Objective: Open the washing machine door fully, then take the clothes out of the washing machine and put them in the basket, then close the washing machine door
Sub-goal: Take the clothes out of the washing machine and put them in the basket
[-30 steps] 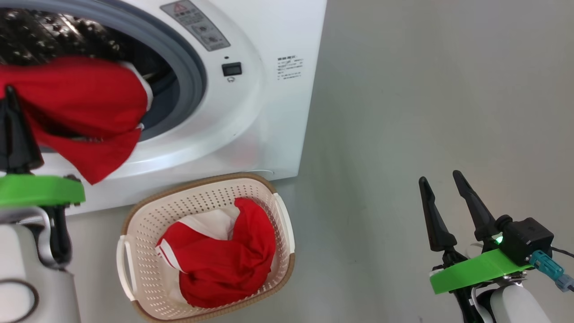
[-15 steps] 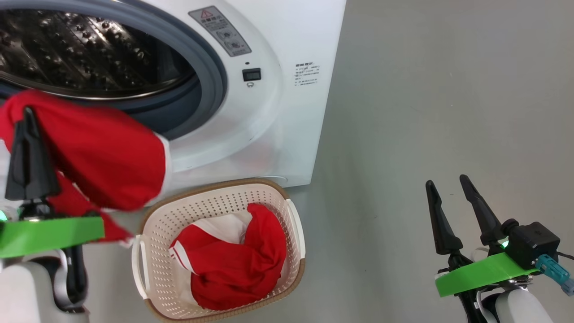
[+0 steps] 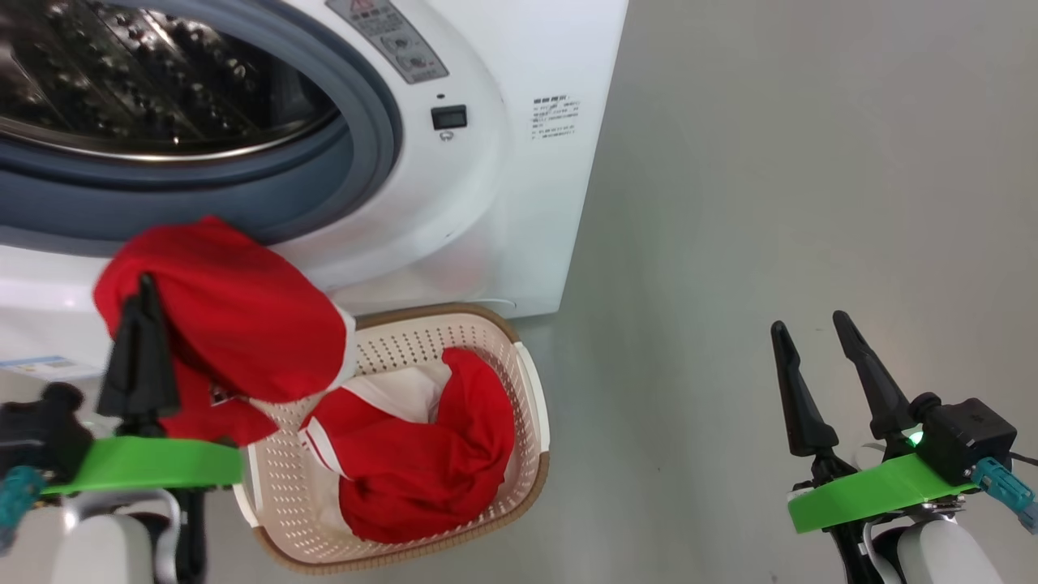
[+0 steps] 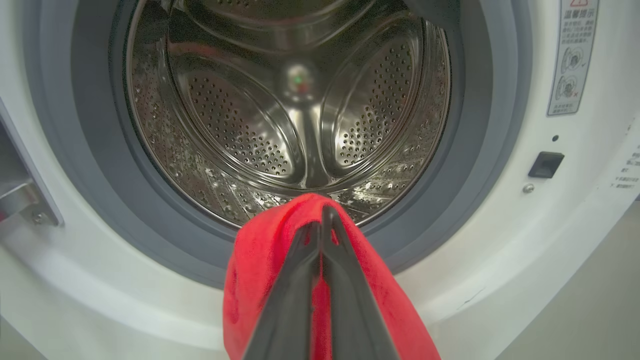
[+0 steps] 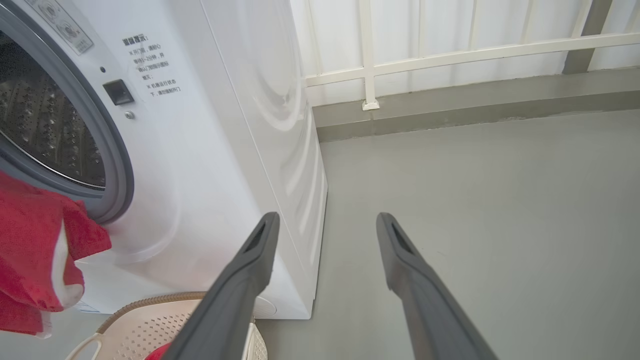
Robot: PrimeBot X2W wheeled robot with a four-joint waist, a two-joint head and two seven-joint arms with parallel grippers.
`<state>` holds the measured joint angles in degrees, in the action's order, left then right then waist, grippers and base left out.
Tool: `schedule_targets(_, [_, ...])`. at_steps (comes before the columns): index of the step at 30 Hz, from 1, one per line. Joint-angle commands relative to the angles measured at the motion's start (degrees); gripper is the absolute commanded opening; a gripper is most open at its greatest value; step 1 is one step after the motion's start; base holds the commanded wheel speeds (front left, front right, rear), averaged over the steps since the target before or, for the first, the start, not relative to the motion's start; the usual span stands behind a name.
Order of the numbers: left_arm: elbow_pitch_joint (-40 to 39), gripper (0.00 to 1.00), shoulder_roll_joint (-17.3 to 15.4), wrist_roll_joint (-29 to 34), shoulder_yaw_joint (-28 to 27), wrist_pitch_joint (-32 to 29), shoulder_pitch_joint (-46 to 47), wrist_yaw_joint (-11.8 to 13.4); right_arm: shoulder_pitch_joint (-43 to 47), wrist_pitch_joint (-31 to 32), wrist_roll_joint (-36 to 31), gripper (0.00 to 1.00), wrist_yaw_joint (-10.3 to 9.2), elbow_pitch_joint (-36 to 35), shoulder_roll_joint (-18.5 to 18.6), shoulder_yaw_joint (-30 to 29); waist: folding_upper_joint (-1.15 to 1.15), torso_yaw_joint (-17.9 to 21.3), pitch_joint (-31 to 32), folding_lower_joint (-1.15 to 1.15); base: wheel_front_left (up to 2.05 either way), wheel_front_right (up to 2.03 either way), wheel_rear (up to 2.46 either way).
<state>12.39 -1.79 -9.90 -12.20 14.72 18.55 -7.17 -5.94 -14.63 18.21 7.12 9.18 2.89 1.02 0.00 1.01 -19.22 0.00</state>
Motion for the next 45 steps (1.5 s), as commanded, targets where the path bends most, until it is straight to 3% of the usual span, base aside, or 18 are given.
schedule_targets(1, [0.6,0.0,-1.1,-0.9,-0.6,0.3,-0.5,-0.3,-0.7,-0.4,0.6,1.0,0.36,-1.7,0.0,1.2,0.0,0.1,-1.5,0.0,0.0,0.0,0.0])
schedule_targets(15, [15.6,0.0,-1.1,-2.0,5.2,0.3,3.4,-0.3,-3.4,-0.4,0.8,1.0,0.36,-2.7,0.0,0.8,0.0,1.1,-8.5,0.0,0.0,0.0,0.0])
schedule_targets(29, [34.1,0.0,-1.1,-2.0,10.0,0.3,13.2,-0.3,-7.1,-0.4,0.6,1.0,0.36,-3.8,0.0,1.2,0.0,1.3,-17.0,0.0,0.0,0.0,0.0])
schedule_targets(38, [41.6,0.0,-1.1,-6.3,16.2,0.3,16.4,-0.3,-8.1,-0.4,0.5,1.0,0.36,-3.8,0.0,1.6,0.0,1.9,-18.8,0.0,0.0,0.0,0.0])
schedule_targets(45, [42.3,0.43,-1.1,-6.5,15.7,0.3,16.6,-0.3,-7.9,-0.4,0.4,1.0,0.36,-3.7,0.0,1.7,0.0,1.9,-18.5,0.0,0.0,0.0,0.0])
